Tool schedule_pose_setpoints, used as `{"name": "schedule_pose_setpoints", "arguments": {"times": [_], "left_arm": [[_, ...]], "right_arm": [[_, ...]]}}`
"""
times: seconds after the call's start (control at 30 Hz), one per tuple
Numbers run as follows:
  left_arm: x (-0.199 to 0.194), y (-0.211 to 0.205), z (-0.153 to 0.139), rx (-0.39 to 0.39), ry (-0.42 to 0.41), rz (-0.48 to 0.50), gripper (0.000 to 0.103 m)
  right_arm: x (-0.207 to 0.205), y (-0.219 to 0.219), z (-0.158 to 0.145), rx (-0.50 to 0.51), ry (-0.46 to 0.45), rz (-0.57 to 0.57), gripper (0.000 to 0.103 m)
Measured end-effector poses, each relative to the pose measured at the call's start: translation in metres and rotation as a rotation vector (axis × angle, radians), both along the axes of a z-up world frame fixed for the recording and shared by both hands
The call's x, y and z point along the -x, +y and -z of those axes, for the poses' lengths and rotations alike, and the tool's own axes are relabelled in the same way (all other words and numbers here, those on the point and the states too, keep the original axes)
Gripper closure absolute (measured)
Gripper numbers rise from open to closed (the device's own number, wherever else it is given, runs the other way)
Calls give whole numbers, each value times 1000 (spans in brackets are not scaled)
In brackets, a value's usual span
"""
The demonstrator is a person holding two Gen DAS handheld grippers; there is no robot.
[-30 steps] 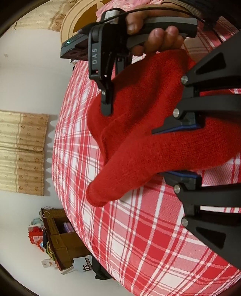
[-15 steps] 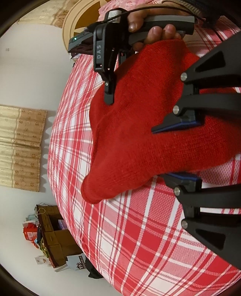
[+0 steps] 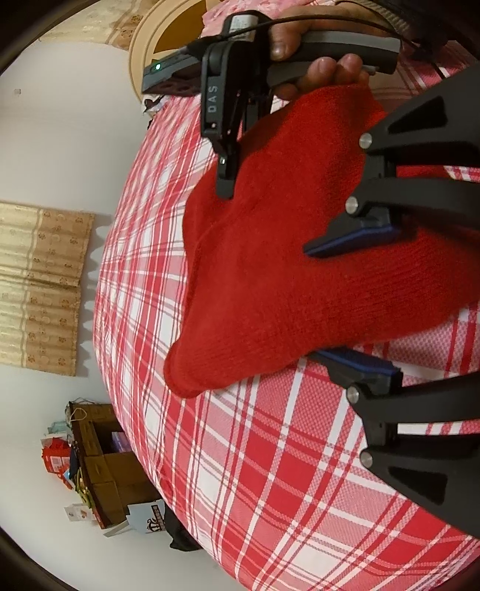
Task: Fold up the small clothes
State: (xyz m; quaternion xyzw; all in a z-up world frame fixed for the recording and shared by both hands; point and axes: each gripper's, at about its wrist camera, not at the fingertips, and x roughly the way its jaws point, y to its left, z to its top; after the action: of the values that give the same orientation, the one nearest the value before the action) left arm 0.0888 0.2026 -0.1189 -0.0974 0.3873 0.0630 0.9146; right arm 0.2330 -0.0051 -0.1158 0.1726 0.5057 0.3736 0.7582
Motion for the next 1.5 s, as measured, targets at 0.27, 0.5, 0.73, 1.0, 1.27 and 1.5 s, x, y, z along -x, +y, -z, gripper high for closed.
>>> {"name": "schedule_pose_setpoints", "arguments": {"times": [0.27,0.5,0.73,1.0,1.27,1.5], "left_arm": [[11,7,-19,1,-71,-33,32],[7,26,-10,-17,-66,-114,14],[3,37,18,22,12,-141,8],[13,25,10,-15,10,-148,7],[36,20,-37,-64,-100,-161,4],[40,10,-58,-96,-159,-136,4]], "right_arm": [[39,-15,-45,-7,-179,-24,54],[79,-8,-58,-136,-205,-129,47],[74,-15,-13,-92,-115,-75,47],[85,-18,-12,-92,-157,-62,47],[134,-40,-68,106,-390,153,34],[171,-48,-110,254,-642,236,28]]}}
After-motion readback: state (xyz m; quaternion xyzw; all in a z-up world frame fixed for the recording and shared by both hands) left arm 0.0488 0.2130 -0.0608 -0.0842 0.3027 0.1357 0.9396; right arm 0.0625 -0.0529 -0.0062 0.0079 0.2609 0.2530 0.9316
